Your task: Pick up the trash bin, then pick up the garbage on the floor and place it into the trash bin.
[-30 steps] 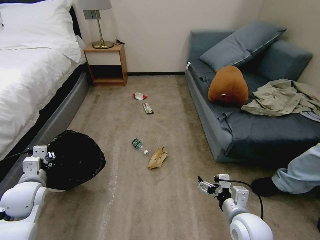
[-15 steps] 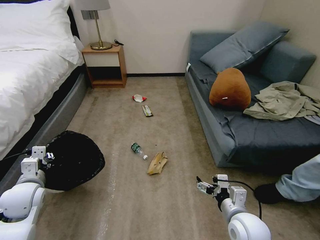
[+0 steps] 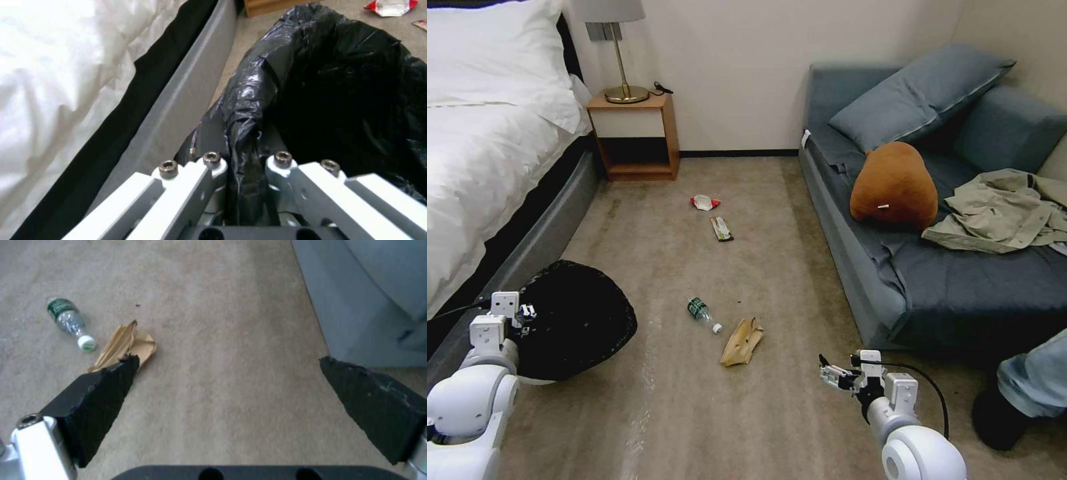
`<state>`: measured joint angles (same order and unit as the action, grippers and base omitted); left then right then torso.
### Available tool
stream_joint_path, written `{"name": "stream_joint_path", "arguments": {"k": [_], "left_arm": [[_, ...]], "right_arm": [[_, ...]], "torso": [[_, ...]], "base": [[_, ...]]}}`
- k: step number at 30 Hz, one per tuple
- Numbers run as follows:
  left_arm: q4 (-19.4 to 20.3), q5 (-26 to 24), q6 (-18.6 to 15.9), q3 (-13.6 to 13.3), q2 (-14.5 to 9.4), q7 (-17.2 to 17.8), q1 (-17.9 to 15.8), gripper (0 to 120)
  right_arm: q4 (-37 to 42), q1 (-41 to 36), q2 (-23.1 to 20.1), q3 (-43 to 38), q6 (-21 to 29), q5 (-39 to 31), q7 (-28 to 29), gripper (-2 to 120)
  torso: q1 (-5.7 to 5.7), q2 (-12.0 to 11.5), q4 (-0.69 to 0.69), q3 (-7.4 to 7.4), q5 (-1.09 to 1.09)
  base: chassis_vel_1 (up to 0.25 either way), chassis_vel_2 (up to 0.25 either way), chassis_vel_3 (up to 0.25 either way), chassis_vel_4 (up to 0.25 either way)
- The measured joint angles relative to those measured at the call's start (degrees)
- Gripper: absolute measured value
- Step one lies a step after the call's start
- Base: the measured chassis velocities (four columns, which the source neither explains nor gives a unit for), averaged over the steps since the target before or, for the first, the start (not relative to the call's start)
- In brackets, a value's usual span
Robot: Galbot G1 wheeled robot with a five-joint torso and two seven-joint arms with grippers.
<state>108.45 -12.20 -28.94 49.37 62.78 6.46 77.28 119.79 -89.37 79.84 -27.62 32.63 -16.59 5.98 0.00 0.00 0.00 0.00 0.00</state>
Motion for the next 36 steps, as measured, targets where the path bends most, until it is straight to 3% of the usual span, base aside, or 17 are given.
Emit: {"name": "stream_joint_path", "arguments": {"k": [36], "left_arm": [[-0.84, -0.47, 1.54, 0.51, -0.57, -0.56, 0.39, 5]], "right_arm": [[-2.1, -0.56, 1.45, 2.48, -1.27, 3.99, -0.49, 100]], "torso": [[0.0, 0.0, 0.0, 0.0, 0.0]], "base": [[-0.113, 0.115, 0.116, -0.115]]}}
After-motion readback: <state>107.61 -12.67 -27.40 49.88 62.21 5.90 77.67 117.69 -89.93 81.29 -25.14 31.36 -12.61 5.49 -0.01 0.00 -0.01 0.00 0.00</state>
